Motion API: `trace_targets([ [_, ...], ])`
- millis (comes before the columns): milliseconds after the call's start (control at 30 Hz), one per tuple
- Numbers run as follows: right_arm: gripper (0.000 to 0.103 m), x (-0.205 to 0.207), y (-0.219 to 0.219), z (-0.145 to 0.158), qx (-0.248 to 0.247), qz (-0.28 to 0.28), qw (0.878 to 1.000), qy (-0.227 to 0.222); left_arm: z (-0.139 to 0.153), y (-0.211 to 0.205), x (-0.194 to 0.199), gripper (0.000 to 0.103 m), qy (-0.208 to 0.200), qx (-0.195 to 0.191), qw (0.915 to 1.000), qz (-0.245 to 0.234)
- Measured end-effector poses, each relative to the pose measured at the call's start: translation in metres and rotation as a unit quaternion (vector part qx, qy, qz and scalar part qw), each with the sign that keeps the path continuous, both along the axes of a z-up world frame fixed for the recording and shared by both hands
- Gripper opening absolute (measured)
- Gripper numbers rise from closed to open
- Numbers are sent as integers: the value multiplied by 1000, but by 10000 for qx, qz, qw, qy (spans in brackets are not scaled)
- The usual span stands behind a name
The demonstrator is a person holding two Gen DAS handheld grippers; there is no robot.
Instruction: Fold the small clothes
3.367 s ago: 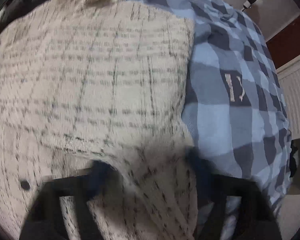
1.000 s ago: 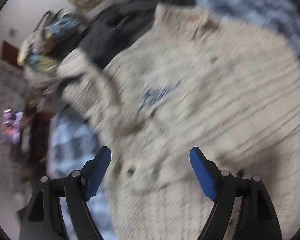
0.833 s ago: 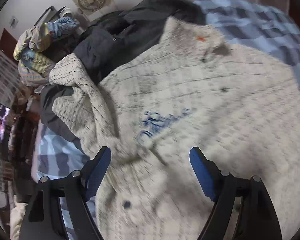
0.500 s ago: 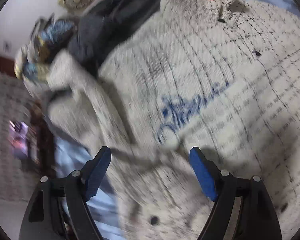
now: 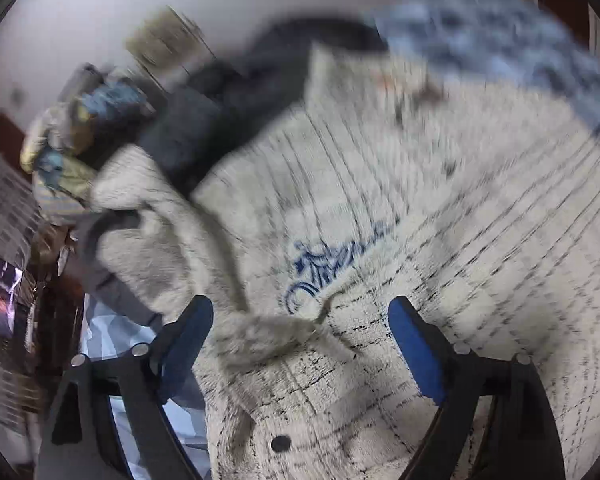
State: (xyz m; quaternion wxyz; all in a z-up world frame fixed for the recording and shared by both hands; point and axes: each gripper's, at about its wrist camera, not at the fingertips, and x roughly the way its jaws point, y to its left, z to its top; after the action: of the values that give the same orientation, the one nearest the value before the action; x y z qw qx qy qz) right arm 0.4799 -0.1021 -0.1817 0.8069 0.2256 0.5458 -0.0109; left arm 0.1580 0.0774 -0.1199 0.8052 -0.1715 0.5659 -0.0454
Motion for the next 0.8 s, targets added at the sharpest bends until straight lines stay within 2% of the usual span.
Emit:
trace_targets([
  [33, 87, 5, -1, -12, 45, 106, 9992, 389, -1, 1, 0, 7, 19, 18, 10000, 16],
  [67, 87, 2, -4, -20, 58, 122, 9981, 597, -1, 2, 0, 7, 25, 19, 10000, 33],
  [100, 87, -6, -6, -21, 82, 86, 9983, 562, 0, 3, 0, 7, 11, 8, 10000, 63],
  [133, 87, -22, -7, -18, 170, 53, 9994, 302, 1, 3, 0, 7, -21, -2, 10000, 85],
  [200, 87, -43, 0, -13, 6, 209, 9998, 66, 4, 3, 0, 7, -96, -7, 9999, 92],
  [300, 89, -59, 31, -23, -810, 824, 9927, 334, 2, 0, -1, 7, -60, 38, 10000, 21],
  [400, 100, -71, 59, -20, -1430, 1315, 9804, 332, -2, 0, 1, 7, 40, 30, 10000, 19],
  [467, 100, -81, 74, -15, -1841, 1650, 9675, 536, -1, 2, 2, 7, 13, 19, 10000, 78],
  [533, 99, -100, 75, 13, -1816, 1706, 9684, 128, -1, 4, 2, 7, -24, 44, 9999, 119],
  [600, 99, -139, 67, 59, -1462, 1654, 9735, -600, -1, 4, 2, 7, -36, 170, 9997, 142],
  [633, 99, -156, 63, 74, -1344, 1678, 9736, -762, -1, 4, 2, 7, -50, 278, 9995, 151],
  [667, 100, -178, 59, 90, -1236, 1728, 9736, -833, -1, 3, 1, 7, -83, 397, 9991, 157],
  [800, 100, -245, 58, 124, -1000, 1780, 9754, -832, 2, -2, -3, 7, -408, 900, 9951, 91],
])
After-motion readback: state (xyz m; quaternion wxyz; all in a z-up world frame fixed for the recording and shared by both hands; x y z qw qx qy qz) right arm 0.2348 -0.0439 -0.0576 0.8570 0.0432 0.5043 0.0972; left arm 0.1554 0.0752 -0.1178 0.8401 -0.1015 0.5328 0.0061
